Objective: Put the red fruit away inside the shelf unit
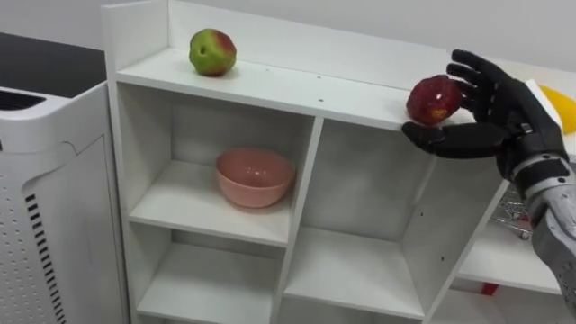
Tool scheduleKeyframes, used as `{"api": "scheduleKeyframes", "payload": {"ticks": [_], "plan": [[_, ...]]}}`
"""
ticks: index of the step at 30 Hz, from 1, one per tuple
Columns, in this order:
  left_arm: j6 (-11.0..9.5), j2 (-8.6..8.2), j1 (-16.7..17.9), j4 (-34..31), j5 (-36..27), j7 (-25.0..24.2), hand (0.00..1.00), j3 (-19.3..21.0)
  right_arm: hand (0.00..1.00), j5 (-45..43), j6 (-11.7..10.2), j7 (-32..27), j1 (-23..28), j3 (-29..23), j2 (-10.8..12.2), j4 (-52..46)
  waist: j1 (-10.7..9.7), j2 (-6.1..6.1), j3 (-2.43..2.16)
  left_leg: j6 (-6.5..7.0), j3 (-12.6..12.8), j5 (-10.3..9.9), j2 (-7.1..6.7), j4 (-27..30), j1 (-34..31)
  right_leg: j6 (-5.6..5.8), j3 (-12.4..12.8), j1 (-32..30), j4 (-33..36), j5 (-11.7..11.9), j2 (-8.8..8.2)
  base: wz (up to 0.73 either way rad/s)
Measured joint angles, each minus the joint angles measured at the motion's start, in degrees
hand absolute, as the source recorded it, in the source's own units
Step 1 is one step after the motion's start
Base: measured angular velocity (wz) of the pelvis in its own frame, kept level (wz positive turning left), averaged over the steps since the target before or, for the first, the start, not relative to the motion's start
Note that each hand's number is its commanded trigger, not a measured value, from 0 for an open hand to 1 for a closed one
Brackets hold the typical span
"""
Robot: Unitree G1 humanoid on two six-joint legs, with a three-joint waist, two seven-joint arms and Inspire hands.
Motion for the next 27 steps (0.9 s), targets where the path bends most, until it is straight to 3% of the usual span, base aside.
{"api": "scheduleKeyframes", "payload": {"ticks": [10,17,22,27], "plan": [[-0.05,0.05,-0.45,-0.06,-0.56,0.10,0.00,-0.05,1.00,0.05,-0.12,-3.21,-1.25,-0.14,-0.30,0.21,0.21,0.02,0.01,-0.03,-0.07,0.01,0.12,-0.24,0.34,-0.02,-0.10,0.03,-0.05,0.01,0.11,0.00],[-0.52,0.58,-1.19,-0.06,-0.52,0.27,0.00,-0.04,1.00,0.01,-1.38,-2.98,-1.39,0.13,-0.28,0.02,0.47,0.05,0.03,-0.03,-0.07,0.01,0.13,-0.36,0.43,-0.02,-0.15,0.11,-0.11,0.01,0.06,0.00],[-1.38,0.82,-1.33,0.48,-1.39,0.18,0.00,-0.02,1.00,-0.21,-1.31,-3.40,-1.29,0.75,-0.24,-2.31,0.49,0.74,0.49,-0.03,-0.04,0.01,0.12,-0.70,0.54,-0.02,0.01,0.01,-0.12,0.01,0.08,-0.01],[-1.36,0.67,-1.53,1.33,-1.65,0.31,0.00,-0.03,1.00,-4.12,-0.31,-3.52,2.47,1.39,0.43,-10.60,0.27,1.64,0.17,-0.03,-0.06,0.01,0.19,-0.60,0.17,-0.02,0.03,-0.36,-0.15,0.01,0.16,0.00]]}}
